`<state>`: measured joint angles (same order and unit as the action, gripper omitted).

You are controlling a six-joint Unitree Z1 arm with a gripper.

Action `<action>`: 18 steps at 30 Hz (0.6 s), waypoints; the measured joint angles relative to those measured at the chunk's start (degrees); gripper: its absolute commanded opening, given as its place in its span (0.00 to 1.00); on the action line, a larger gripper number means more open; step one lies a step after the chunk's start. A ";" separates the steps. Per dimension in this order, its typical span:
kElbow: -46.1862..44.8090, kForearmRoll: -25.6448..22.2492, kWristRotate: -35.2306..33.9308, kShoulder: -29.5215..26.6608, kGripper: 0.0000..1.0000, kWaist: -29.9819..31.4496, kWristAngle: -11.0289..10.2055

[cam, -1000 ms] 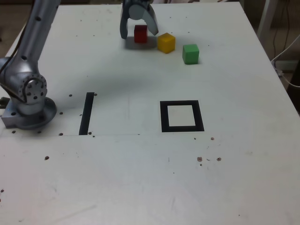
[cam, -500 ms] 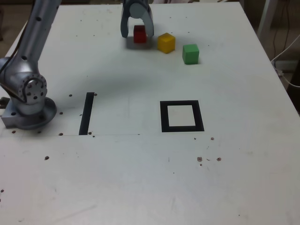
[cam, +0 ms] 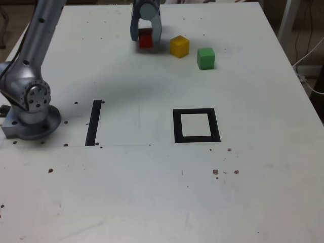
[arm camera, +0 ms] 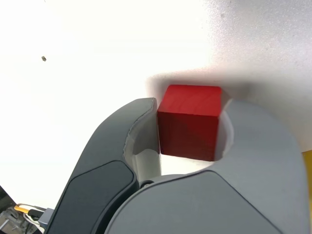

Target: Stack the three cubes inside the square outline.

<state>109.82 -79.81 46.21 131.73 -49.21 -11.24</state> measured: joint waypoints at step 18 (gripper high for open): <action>-4.74 -1.51 -2.37 -8.47 0.31 3.51 2.00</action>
<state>105.08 -81.32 43.84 123.25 -45.70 -9.25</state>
